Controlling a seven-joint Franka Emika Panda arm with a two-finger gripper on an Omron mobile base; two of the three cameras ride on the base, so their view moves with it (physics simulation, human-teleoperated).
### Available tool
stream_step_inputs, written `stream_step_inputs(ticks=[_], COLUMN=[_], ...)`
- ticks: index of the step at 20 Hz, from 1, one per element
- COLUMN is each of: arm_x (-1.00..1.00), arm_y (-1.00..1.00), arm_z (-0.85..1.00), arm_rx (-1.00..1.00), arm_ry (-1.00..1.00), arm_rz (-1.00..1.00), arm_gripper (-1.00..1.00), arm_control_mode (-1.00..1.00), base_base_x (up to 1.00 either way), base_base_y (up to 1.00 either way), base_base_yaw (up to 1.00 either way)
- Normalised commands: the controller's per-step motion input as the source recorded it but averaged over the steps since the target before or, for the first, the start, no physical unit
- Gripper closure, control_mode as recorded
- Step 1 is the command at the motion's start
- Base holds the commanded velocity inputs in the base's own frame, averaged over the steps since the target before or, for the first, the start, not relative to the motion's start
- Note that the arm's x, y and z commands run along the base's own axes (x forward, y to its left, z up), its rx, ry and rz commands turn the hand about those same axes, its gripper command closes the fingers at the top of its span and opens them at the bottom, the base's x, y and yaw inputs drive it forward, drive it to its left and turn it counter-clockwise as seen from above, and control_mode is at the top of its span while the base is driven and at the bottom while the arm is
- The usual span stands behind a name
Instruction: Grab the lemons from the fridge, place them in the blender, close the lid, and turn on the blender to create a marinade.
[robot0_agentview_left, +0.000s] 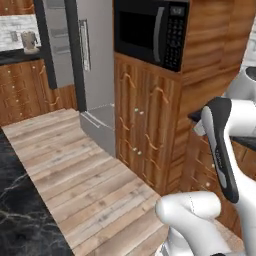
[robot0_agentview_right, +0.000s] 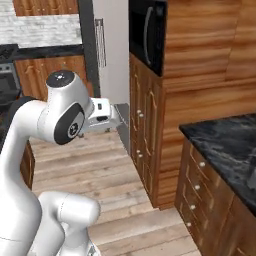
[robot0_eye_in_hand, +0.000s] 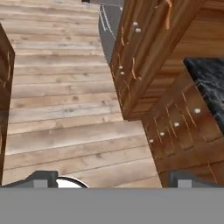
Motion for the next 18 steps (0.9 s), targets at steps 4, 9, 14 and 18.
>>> stream_step_inputs(ticks=[4,9,14,18], arm_x=[0.0,0.0,0.0,0.0], arm_y=[0.0,0.0,0.0,0.0], arm_z=[0.0,0.0,0.0,0.0], arm_rx=[0.0,0.0,0.0,0.0], arm_ry=[0.0,0.0,0.0,0.0], arm_rz=[0.0,0.0,0.0,0.0], arm_gripper=[-1.0,-1.0,-1.0,-1.0], arm_control_mode=[1.0,1.0,1.0,1.0], base_base_x=[0.39,0.97,1.0,1.0], base_base_y=[0.87,0.27,-0.13,-0.06], base_base_yaw=[0.69,0.44,0.22,0.11])
